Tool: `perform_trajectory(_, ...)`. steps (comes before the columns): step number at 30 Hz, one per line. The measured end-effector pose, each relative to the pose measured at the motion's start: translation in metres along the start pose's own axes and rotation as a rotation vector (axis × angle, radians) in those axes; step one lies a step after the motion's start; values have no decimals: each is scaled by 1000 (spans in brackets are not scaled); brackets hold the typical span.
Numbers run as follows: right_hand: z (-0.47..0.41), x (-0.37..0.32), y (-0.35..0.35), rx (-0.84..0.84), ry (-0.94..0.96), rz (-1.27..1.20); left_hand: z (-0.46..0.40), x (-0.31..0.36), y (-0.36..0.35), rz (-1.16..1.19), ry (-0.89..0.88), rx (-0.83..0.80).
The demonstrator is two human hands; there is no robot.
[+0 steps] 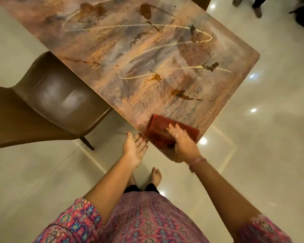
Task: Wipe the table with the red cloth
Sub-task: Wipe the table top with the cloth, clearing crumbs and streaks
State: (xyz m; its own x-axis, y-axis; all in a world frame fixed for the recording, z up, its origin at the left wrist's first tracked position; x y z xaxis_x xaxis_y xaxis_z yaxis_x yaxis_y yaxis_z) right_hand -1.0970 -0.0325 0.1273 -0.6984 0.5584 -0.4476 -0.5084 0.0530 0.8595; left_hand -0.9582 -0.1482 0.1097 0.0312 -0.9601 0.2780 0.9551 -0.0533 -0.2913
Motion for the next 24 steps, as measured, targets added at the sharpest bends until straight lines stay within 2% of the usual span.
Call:
perform_trajectory(4,-63,-9,13,68,-166,-13,-3,4,2,0,-11,4)
perform_trajectory(6,-64,-26,0,43,-98,-9,-4,3,3,30,-3,4)
perform_trajectory(8,-32,-37,-20,-15,47,-44,-3,2,5,75,12,6)
perform_trajectory(11,20,-21,-24,-65,133,-118,-2,3,5,125,53,1)
perform_trajectory(15,-6,0,0,-23,39,-166,-4,4,6,120,44,2)
perform_trajectory(19,-81,-28,6,21,-67,-118,-3,3,7,101,28,4)
perform_trajectory(21,-84,-51,-9,-20,30,-98,-4,1,9,145,22,1)
perform_trajectory(24,-34,-62,-38,-120,222,-136,-5,2,13,223,35,-6)
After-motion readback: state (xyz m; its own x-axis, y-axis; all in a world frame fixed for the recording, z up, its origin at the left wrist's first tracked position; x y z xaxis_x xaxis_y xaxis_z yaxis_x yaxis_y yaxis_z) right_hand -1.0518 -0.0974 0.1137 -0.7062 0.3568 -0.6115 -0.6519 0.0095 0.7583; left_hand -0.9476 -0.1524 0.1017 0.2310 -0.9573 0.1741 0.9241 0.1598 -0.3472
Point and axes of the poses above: each hand's wrist, its own z-axis away from the middle knuckle, its own y-axis out of the back of the hand, x = y × z, the point moved 3 cm from there along -z, towards the middle knuckle, and after that the axes turned 4 degrees about x, right-handed, at the moved point
